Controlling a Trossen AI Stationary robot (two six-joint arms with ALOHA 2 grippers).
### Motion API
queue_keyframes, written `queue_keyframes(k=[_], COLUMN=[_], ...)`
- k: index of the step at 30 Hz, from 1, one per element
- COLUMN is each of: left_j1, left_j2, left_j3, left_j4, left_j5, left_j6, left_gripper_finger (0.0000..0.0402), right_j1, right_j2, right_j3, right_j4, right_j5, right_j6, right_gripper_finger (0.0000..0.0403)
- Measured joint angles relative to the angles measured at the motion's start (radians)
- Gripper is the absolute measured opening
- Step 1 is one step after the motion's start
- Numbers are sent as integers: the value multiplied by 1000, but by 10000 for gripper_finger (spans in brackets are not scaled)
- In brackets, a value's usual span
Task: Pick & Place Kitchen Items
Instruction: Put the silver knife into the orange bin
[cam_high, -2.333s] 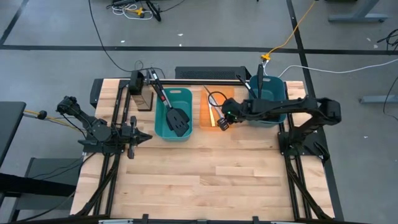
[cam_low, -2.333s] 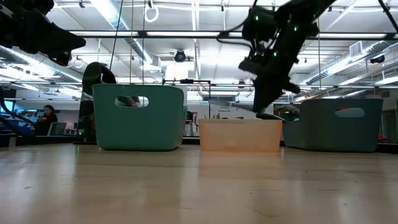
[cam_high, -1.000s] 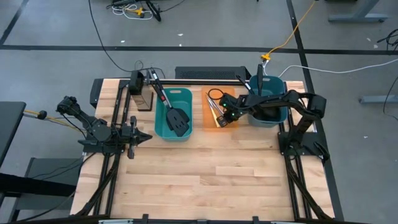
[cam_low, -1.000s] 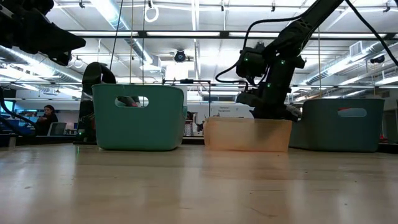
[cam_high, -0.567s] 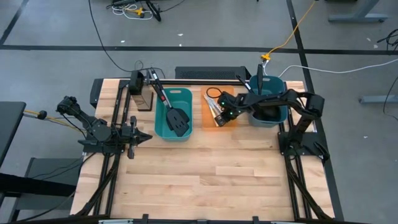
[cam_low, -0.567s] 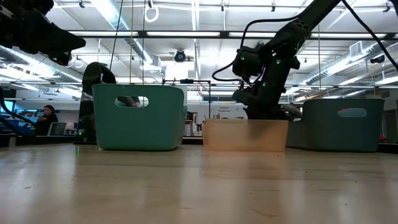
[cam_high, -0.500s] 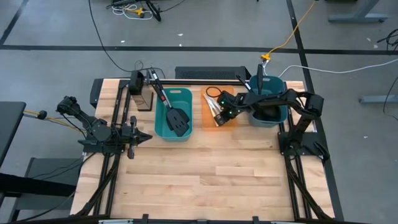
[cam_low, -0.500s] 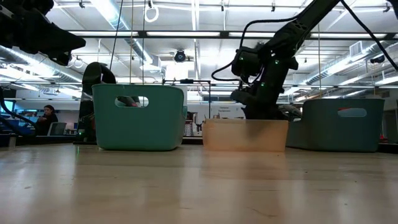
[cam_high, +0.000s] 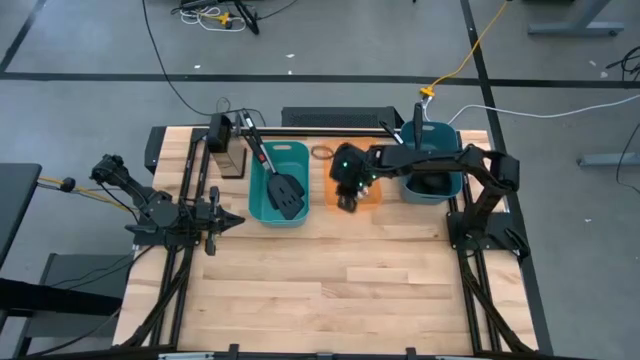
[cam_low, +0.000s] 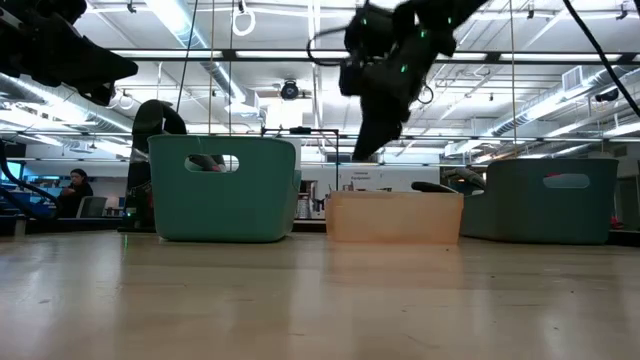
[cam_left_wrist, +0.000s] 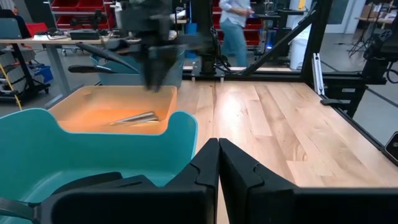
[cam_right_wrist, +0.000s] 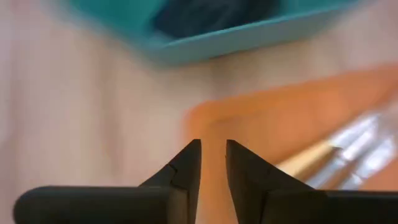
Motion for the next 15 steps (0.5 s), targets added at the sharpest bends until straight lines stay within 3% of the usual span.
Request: queue_keyframes(k=[3,6,12,15], left_j1=[0,0,0,0], left_j2=[0,0,0,0], left_j3=[0,0,0,0], left_j4=[0,0,0,0], left_j5=[0,0,0,0], left_j6=[3,19,21,12], left_gripper_finger=[15,15,15,15], right_j1=[66,119,169,163], right_j2=[-2,-2,-2,-2], right_j3=[52,67,19,-28], right_j4=[-144,-232,-267,-241], right_j5=[-24,-1,182,220], right_j6=[-120,-130,-99,-98], right_gripper_finger=[93,118,192,217])
